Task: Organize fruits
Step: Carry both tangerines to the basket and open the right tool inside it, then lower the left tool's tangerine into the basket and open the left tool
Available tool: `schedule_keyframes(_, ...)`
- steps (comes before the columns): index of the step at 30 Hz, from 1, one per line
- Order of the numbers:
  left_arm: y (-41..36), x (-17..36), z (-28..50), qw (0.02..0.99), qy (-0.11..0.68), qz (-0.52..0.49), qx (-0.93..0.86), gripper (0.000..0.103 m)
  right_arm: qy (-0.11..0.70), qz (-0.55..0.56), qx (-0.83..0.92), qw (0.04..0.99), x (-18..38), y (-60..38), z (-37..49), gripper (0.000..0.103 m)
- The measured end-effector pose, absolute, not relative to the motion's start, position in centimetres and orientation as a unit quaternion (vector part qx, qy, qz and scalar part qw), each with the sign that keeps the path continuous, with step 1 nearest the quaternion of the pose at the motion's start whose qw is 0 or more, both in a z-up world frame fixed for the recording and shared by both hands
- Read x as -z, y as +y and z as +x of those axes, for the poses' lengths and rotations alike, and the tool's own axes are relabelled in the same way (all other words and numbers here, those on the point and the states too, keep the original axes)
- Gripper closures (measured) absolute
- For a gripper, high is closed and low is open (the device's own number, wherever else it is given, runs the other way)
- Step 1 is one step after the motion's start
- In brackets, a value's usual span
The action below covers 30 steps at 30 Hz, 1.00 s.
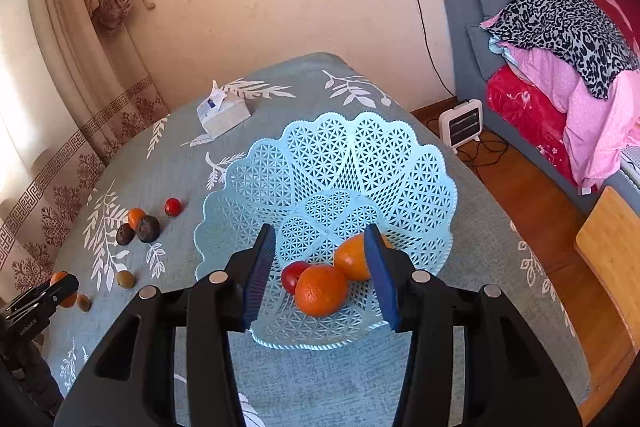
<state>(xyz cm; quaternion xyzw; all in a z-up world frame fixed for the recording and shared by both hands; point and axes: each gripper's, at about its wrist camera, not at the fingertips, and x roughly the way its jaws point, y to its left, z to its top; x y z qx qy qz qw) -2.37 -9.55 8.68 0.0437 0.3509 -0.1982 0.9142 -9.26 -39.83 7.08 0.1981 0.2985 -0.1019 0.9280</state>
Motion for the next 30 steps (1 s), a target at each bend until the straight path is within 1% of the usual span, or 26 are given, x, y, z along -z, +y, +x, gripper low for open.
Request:
schedule_keyframes(6,-12.9,-9.3,-2.4,0.910,0.340,0.055,0.230,0.064,0.278,0.206,0.130,0.929,-7.2,-41.1,-10.2,0.055)
schedule_keyframes(8,-14.3,-9.4,-2.4,0.909,0.334,0.061,0.241,0.064,0.273,0.201,0.137,0.931,-7.2,-41.1,-10.4,0.054)
schedule_keyframes(10,-15.8,-9.5,-2.3,0.907,0.330,0.067,0.253,0.064,0.268,0.199,0.141,0.932,-7.2,-41.2,-10.5,0.049)
schedule_keyframes(20,-22.4,-8.7,-1.5,0.885,0.336,0.088,0.309,0.064,0.260,0.186,0.158,0.934,-6.7,-41.7,-10.9,0.049)
schedule_keyframes(30,-26.2,-7.5,-0.3,0.870,0.350,0.093,0.335,0.064,0.268,0.197,0.161,0.929,-5.7,-42.5,-10.9,0.049)
